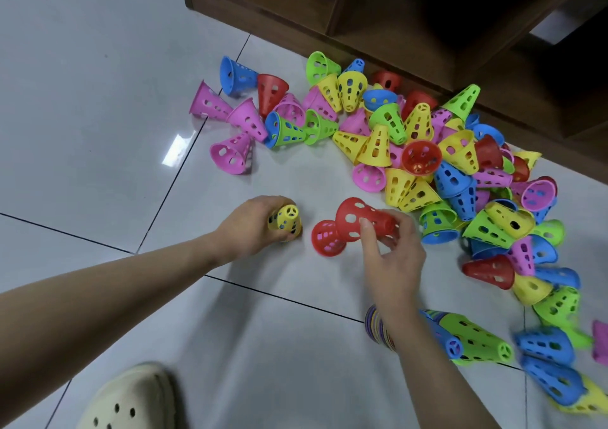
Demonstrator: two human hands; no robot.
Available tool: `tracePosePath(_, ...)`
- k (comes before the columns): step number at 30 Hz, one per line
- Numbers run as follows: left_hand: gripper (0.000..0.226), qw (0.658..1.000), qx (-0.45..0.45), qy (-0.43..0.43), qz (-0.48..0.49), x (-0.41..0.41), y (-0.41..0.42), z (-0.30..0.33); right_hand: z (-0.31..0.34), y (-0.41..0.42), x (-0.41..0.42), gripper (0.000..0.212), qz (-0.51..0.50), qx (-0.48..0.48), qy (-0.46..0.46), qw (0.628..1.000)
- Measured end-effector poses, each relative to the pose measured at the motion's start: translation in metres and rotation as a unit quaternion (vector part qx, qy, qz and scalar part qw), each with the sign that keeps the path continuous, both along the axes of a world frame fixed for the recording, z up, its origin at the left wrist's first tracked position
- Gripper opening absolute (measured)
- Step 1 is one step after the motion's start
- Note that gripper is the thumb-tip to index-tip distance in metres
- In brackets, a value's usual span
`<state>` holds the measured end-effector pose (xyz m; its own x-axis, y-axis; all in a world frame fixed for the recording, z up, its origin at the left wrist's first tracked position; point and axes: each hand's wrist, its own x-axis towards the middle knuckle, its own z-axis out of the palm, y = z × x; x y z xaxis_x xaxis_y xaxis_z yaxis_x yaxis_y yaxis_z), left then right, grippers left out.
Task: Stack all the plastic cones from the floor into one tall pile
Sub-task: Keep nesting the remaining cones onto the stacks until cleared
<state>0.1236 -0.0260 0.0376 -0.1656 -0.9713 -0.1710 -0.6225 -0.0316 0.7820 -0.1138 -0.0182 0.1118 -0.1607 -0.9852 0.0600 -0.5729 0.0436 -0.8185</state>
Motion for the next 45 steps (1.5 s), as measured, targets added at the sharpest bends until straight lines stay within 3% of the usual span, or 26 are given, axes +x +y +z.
tracePosePath(6,0.06,0.995,0.008,-0.081,-0.051,0.016,-0.004,-0.007,-0.021,-0.01,-0.011,0.036,0.126,0.052,0.187,0.973)
tracePosePath(11,0.073,0.991,0.018,-0.084,-0.102,0.029,-0.006,0.004,-0.046,-0.016,0.0,0.035,0.167,0.121,0.201,0.958)
tracePosePath(14,0.052,0.989,-0.121,-0.083,-0.033,0.05,-0.017,0.017,-0.055,-0.015,0.004,0.032,0.16,0.133,0.175,0.962)
tracePosePath(17,0.035,0.953,-0.229,-0.165,0.11,0.07,-0.036,0.019,-0.061,-0.015,0.005,0.031,0.146,0.134,0.147,0.969)
tracePosePath(21,0.067,0.939,-0.059,-0.288,0.176,0.085,-0.062,0.009,-0.063,-0.012,0.009,0.028,0.143,0.126,0.134,0.973)
tracePosePath(23,0.071,0.931,0.011,-0.321,0.174,0.084,-0.068,0.007,-0.062,-0.011,0.01,0.027,0.145,0.118,0.134,0.973)
tracePosePath(28,0.063,0.899,0.014,-0.412,0.146,0.075,-0.062,0.01,-0.062,-0.013,0.01,0.027,0.134,0.132,0.116,0.975)
tracePosePath(32,0.062,0.892,0.087,-0.436,0.078,0.071,-0.045,0.016,-0.063,-0.014,0.01,0.026,0.129,0.132,0.105,0.977)
tracePosePath(34,0.056,0.899,0.103,-0.424,0.035,0.071,-0.038,0.014,-0.065,-0.013,0.011,0.026,0.124,0.13,0.098,0.979)
tracePosePath(38,0.047,0.938,0.016,-0.343,0.038,0.067,-0.03,0.008,-0.066,-0.01,0.015,0.028,0.1,0.12,0.082,0.984)
tracePosePath(41,0.057,0.977,-0.022,-0.167,0.127,0.062,-0.028,0.012,-0.066,-0.009,0.017,0.027,0.096,0.122,0.081,0.985)
tracePosePath(45,0.056,0.976,-0.082,0.002,0.204,0.045,-0.02,0.029,-0.066,-0.01,0.016,0.026,0.104,0.127,0.098,0.982)
